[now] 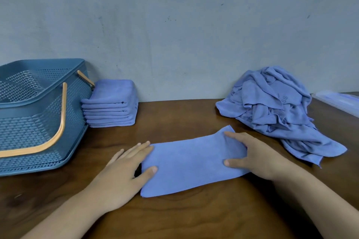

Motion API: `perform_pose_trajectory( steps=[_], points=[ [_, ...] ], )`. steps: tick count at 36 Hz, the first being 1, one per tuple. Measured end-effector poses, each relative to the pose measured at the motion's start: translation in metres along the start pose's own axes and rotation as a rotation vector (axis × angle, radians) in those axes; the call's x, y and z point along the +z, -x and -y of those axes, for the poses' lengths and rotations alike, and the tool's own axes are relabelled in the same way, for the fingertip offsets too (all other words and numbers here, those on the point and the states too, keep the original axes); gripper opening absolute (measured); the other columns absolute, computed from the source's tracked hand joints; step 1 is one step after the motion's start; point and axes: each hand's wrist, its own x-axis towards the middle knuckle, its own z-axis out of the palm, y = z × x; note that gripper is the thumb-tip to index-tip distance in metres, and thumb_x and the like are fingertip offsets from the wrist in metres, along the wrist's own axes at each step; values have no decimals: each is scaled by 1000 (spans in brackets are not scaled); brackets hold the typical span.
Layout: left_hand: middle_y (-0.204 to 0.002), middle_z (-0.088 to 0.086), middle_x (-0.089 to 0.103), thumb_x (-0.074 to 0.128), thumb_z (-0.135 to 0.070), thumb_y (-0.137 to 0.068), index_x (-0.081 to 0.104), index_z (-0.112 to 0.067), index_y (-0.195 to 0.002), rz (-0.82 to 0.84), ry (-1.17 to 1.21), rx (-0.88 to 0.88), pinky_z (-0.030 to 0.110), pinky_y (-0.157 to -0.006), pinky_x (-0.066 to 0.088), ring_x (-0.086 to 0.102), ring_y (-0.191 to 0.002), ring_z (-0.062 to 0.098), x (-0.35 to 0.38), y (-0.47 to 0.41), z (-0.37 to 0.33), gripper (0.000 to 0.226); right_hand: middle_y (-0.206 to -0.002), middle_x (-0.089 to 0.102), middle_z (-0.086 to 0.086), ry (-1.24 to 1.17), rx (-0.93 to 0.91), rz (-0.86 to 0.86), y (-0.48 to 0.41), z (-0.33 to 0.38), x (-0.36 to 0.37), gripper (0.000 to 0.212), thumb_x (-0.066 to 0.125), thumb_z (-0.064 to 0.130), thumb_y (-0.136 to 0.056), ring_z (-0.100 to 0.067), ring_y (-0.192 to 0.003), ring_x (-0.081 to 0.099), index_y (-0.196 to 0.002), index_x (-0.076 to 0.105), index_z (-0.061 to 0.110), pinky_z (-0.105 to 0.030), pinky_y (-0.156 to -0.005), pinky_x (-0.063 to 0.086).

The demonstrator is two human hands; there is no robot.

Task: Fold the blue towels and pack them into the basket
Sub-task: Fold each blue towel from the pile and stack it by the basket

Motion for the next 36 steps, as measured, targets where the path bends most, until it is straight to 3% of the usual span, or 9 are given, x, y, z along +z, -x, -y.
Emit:
perform_pose_trajectory(
  steps=[5, 9, 11, 15, 17, 20, 28, 32, 36],
  points=[
    [-164, -37, 8, 27, -78, -98, 18, -48, -164, -39, 3, -12, 28, -131, 1, -1, -153, -14, 4, -5, 2, 73, -144, 38, 38, 81, 5, -23, 3, 11, -7, 94, 91, 52, -75, 7, -137, 36, -155, 40, 52, -22, -109, 31],
    [-155, -33, 37, 45, -60, -105, 41, -45, -156, -157, 170, -69, 31, -125, 27, 31, -146, -4, 5, -11, 11, 54, -146, 35, 35, 188, 10, -37, 0, 28, -16, 93, 89, 51, -77, 4, -137, 33, -155, 38, 54, -25, -110, 30],
    [-147, -28, 49, 50, -49, -107, 51, -42, -148, -218, 216, -98, 33, -118, 37, 43, -139, 2, 4, -16, 15, 42, -149, 34, 29, 234, 14, -36, -1, 38, -18, 91, 87, 49, -80, 2, -135, 32, -156, 37, 53, -26, -109, 30],
    [-122, -30, 56, 51, -46, -106, 66, -45, -117, -252, 190, -125, 31, -106, 36, 47, -118, 0, -2, -29, 15, 19, -157, 35, 22, 316, -5, -52, -5, 55, -17, 87, 86, 49, -82, -4, -141, 36, -156, 39, 49, -26, -112, 32],
    [-109, -29, 57, 54, -46, -103, 66, -44, -97, -265, 197, -146, 33, -100, 37, 48, -106, 0, -5, -33, 14, 14, -159, 35, 20, 326, 13, -57, -7, 57, -16, 85, 85, 48, -84, -4, -138, 38, -155, 39, 48, -25, -109, 31],
    [-103, -26, 57, 60, -45, -99, 65, -41, -88, -282, 215, -172, 33, -97, 37, 48, -103, 1, -5, -37, 15, 13, -160, 37, 17, 349, 39, -48, -7, 59, -14, 82, 83, 47, -86, -6, -138, 40, -155, 39, 47, -22, -107, 30],
    [-106, -22, 61, 60, -38, -100, 65, -37, -89, -302, 359, -250, 39, -104, 41, 54, -112, 7, -6, -46, 16, 13, -132, 47, 20, 339, 63, -24, -3, 46, -7, 58, 74, 32, -96, 12, -113, 45, -148, 49, 38, -2, -94, 30],
    [-103, -21, 62, 57, -35, -103, 61, -38, -92, -360, 305, -246, 39, -99, 45, 56, -108, 9, -2, -47, 17, 12, -136, 48, 23, 220, 118, -22, -2, 37, -4, 75, 83, 33, -86, -3, -126, 47, -149, 45, 50, -24, -106, 35],
    [-118, -17, 60, 56, -35, -106, 61, -36, -115, -393, 143, -224, 34, -96, 43, 52, -114, 11, 2, -47, 13, 11, -138, 48, 25, 200, 155, -9, -1, 34, -2, 83, 85, 43, -80, -2, -128, 49, -150, 42, 55, -28, -107, 38]
  ],
)
